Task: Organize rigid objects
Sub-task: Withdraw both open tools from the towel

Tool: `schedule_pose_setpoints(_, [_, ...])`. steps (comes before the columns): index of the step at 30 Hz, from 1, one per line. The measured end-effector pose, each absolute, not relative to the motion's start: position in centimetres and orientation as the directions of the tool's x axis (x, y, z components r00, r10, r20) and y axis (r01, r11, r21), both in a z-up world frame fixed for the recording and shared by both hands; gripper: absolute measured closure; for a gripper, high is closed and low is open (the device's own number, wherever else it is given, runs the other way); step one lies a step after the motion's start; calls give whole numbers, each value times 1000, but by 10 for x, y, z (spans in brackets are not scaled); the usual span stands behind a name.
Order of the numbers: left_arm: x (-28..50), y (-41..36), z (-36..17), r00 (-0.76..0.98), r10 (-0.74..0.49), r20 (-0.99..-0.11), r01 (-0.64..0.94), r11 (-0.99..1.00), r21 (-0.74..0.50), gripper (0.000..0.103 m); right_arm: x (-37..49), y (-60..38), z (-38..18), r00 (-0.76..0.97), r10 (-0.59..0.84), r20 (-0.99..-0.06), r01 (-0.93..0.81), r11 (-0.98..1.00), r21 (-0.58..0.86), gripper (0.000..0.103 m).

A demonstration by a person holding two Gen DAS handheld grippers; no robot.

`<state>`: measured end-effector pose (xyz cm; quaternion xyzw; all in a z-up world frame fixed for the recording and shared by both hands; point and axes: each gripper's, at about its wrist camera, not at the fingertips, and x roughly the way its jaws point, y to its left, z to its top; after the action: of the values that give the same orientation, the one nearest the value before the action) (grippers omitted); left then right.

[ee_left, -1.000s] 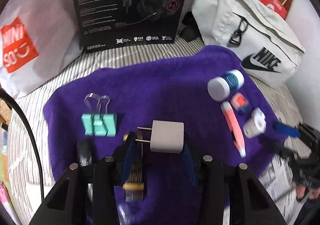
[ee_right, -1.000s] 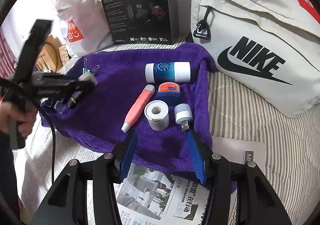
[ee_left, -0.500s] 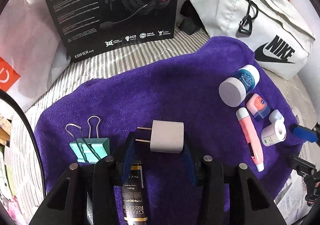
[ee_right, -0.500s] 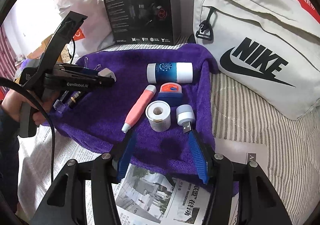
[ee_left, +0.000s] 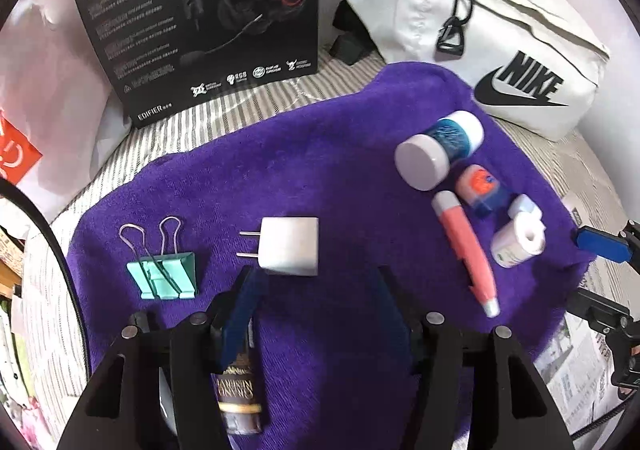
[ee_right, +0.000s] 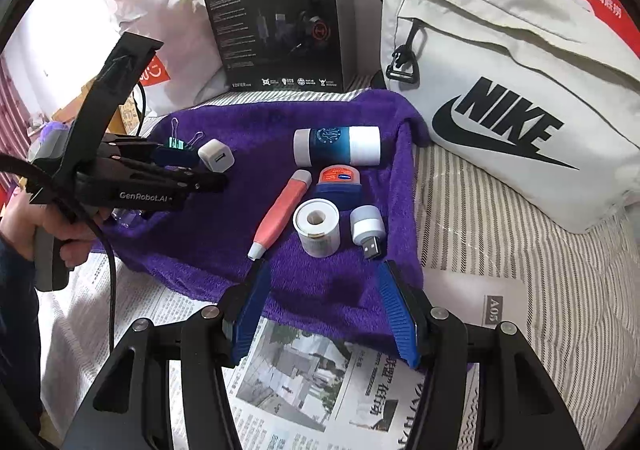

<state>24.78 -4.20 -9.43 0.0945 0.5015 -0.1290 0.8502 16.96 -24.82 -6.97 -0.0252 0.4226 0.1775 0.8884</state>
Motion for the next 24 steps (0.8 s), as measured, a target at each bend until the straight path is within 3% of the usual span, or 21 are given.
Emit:
schedule_pose_setpoints(3, [237, -45, -87, 480, -124, -869, 322, 946, 43, 37, 162, -251, -66, 589, 290, -755, -332, 938, 101, 46])
schedule_pose_setpoints(12, [199, -40, -65, 524, -95, -847, 299, 951, 78, 30, 143, -251, -60, 604, 289, -743, -325, 940, 101, 40])
schedule_pose_setpoints(20, [155, -25, -48, 582, -32, -812, 244, 960, 137, 22, 124, -242, -55, 611, 291, -736, -324, 940, 103, 24])
schedule_pose_setpoints(24, [133, -15, -41, 598, -19, -801, 210, 968, 134, 18, 116, -233, -52, 605, 298, -739, -328, 938, 110, 21])
